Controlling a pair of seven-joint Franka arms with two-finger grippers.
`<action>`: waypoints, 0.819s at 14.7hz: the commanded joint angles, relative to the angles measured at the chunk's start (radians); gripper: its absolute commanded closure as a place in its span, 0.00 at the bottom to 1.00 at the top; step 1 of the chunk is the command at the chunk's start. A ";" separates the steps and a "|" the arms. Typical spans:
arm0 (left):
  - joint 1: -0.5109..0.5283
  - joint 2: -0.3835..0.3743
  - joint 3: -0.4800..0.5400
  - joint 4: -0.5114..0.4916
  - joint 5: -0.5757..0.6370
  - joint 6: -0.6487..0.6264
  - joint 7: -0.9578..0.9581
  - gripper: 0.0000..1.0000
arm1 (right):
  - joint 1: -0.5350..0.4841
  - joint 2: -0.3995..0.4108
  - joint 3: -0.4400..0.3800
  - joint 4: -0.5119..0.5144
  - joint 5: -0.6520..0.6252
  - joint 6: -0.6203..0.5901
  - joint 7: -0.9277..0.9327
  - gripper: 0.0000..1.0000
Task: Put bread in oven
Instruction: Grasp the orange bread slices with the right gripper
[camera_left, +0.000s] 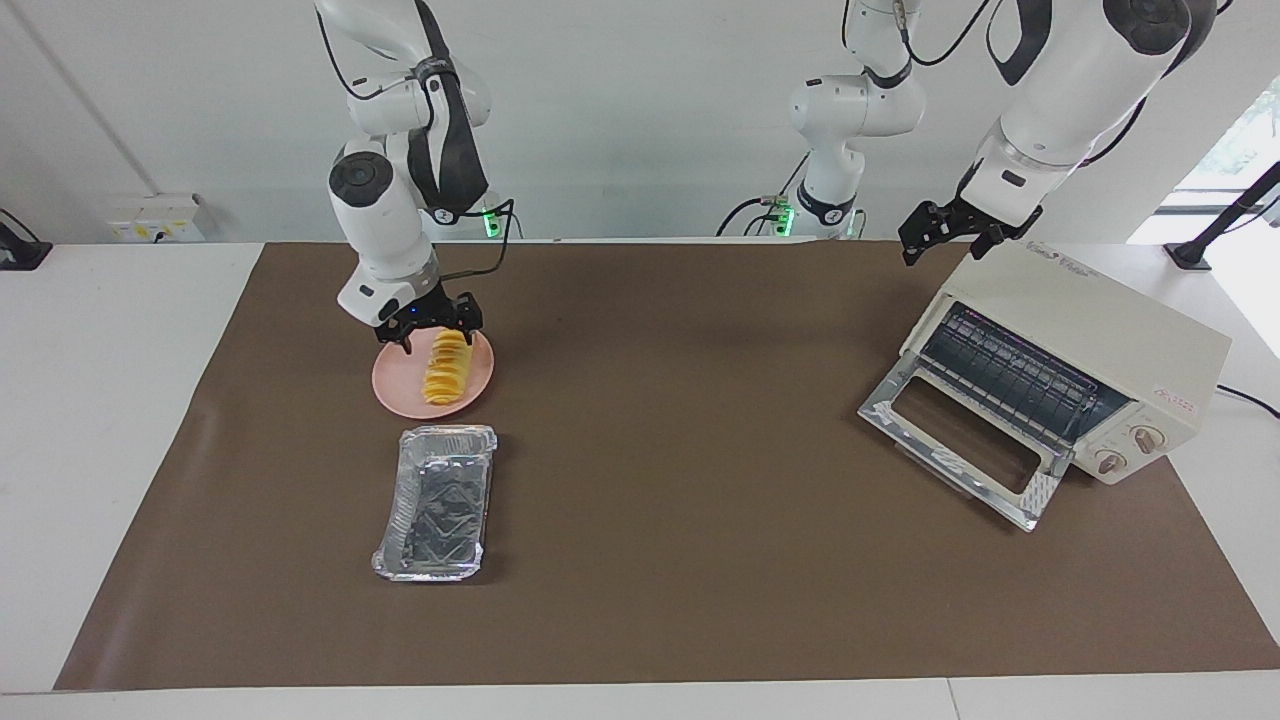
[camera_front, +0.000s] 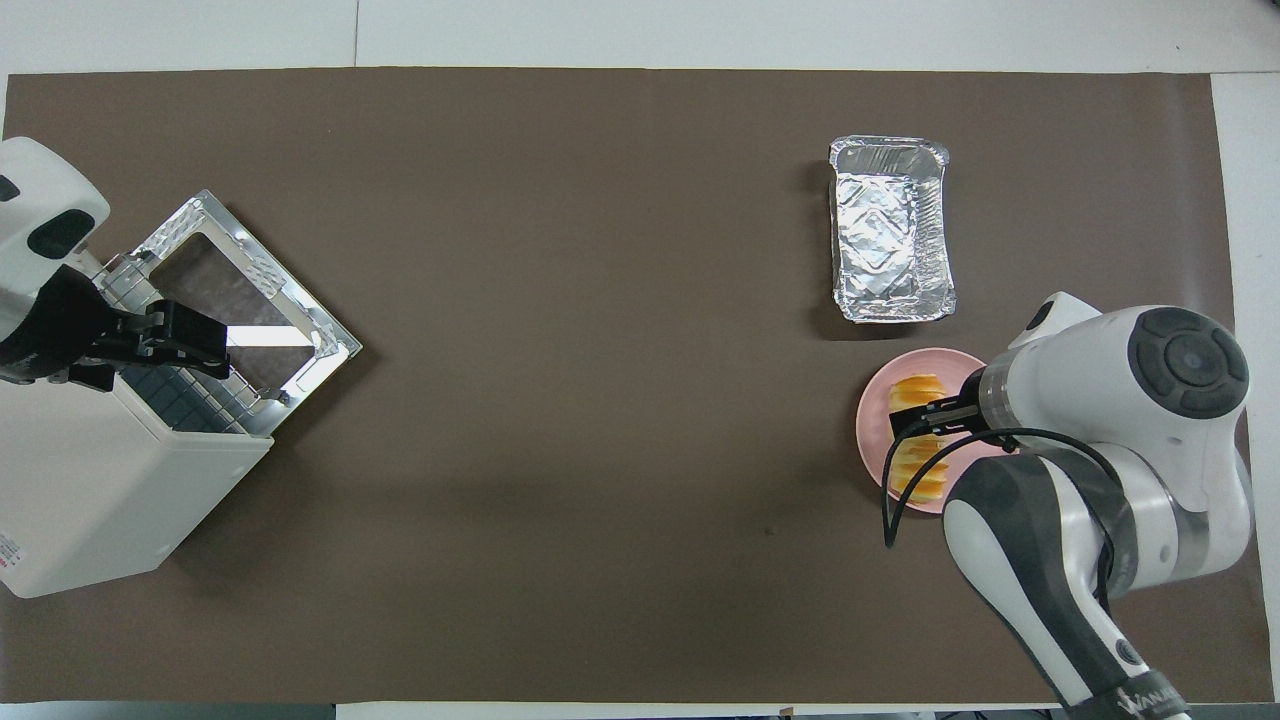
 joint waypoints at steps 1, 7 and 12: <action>0.010 -0.017 -0.009 -0.010 0.015 -0.010 0.002 0.00 | -0.002 0.044 0.003 -0.010 0.002 0.093 -0.003 0.00; 0.010 -0.017 -0.009 -0.010 0.015 -0.010 0.002 0.00 | 0.001 0.084 0.003 -0.082 0.002 0.229 -0.032 0.00; 0.010 -0.017 -0.009 -0.010 0.015 -0.010 0.000 0.00 | 0.001 0.107 0.003 -0.082 0.002 0.244 -0.040 0.06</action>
